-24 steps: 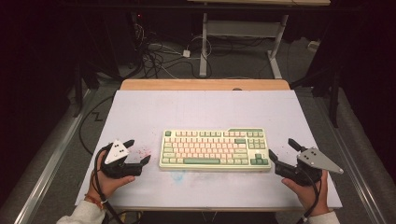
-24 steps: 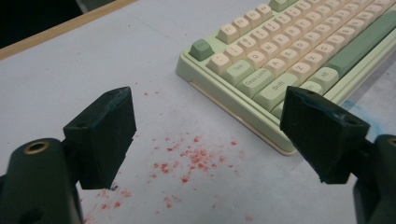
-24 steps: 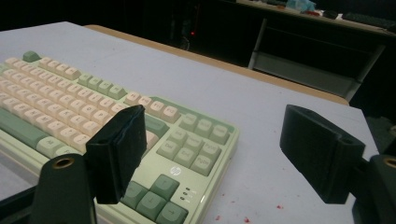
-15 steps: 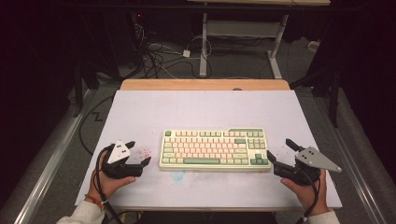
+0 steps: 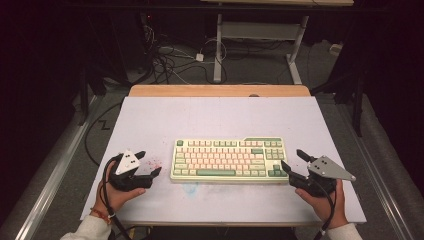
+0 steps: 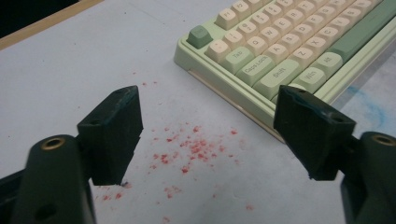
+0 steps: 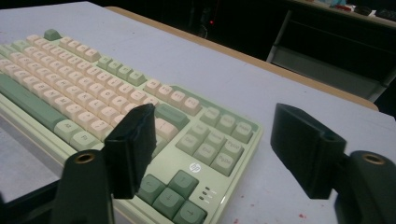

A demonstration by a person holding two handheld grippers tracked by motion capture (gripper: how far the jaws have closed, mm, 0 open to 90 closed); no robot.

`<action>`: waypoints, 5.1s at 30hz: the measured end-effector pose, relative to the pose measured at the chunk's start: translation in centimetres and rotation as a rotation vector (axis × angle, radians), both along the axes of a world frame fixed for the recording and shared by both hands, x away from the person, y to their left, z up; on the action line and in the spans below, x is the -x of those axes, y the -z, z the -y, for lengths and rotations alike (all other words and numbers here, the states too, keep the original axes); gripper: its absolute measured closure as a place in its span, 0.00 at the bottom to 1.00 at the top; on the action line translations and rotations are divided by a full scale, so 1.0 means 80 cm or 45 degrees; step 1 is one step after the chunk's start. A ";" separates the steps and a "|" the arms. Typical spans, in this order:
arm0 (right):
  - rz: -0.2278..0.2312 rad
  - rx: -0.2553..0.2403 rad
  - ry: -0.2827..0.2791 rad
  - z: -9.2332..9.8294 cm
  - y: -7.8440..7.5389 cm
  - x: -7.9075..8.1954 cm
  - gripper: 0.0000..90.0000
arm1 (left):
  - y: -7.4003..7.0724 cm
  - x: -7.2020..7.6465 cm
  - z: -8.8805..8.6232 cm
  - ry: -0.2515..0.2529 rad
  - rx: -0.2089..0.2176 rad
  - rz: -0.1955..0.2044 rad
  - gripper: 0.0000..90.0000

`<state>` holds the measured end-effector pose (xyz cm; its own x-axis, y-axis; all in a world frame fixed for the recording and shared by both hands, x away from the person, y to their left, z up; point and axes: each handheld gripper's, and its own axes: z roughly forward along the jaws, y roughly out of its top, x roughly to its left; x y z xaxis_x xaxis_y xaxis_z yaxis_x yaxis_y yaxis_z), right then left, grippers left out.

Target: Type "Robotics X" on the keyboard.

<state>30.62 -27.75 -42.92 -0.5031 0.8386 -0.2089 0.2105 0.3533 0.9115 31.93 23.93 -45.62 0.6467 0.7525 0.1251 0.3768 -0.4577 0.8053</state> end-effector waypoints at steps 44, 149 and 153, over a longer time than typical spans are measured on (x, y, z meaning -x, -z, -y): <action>-0.118 0.096 -0.320 -0.050 -0.001 0.003 1.00 | -0.035 -0.074 0.124 0.390 -0.074 -0.190 0.98; -0.245 0.164 -0.274 -0.070 -0.002 -0.046 1.00 | -0.007 -0.033 0.062 0.185 -0.060 0.056 0.23; -0.241 0.158 -0.278 -0.074 -0.005 -0.049 1.00 | 0.003 -0.022 0.050 0.152 -0.061 0.027 0.24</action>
